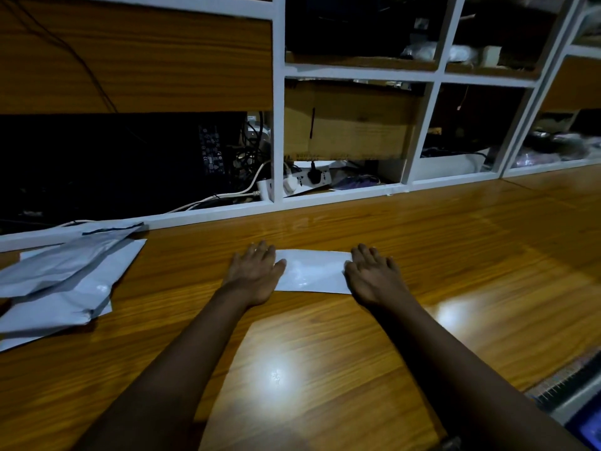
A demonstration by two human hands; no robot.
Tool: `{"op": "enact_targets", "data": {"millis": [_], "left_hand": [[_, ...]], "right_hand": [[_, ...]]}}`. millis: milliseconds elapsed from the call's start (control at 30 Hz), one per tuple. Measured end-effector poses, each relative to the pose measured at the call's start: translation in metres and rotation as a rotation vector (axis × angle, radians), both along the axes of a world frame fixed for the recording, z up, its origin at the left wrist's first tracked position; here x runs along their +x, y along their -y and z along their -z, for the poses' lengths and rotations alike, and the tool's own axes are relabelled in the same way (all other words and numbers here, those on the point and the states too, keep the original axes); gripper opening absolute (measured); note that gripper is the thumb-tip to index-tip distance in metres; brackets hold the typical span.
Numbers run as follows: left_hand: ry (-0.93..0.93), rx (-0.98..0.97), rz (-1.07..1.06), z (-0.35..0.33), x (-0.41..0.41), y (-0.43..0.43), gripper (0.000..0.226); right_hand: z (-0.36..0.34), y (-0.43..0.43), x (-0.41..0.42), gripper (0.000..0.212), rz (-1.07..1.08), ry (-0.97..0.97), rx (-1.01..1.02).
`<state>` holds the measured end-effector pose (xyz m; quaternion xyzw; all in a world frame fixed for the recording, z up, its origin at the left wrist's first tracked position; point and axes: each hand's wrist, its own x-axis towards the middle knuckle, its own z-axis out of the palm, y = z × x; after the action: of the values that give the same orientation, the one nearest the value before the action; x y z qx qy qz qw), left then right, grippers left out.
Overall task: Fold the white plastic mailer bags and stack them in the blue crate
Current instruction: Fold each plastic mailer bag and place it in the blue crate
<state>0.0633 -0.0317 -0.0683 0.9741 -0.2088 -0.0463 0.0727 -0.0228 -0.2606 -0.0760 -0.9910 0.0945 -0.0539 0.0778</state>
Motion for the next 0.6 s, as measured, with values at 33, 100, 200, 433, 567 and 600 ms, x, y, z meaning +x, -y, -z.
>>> {"op": "enact_targets", "data": {"millis": [33, 100, 200, 433, 567, 600], "left_hand": [[0.042, -0.01, -0.009, 0.0, -0.004, -0.001, 0.061], [0.155, -0.016, 0.04, 0.0, -0.015, -0.005, 0.061], [0.201, -0.021, 0.207, 0.002, -0.04, -0.015, 0.065], [0.137, 0.086, 0.408, -0.001, -0.068, -0.016, 0.062], [0.094, 0.197, 0.346, 0.005, -0.062, -0.023, 0.07], [0.075, 0.211, 0.329, 0.007, -0.061, -0.026, 0.075]], "right_hand": [[-0.001, 0.002, -0.003, 0.061, 0.008, 0.022, 0.006], [-0.004, 0.003, -0.012, 0.061, -0.035, 0.052, 0.012], [-0.009, -0.006, -0.039, 0.079, -0.251, 0.073, 0.046], [-0.009, -0.031, -0.067, 0.068, -0.408, -0.071, 0.002], [-0.006, -0.022, -0.07, 0.057, -0.286, -0.099, 0.022], [-0.004, -0.021, -0.072, 0.057, -0.258, -0.1, 0.021]]}}
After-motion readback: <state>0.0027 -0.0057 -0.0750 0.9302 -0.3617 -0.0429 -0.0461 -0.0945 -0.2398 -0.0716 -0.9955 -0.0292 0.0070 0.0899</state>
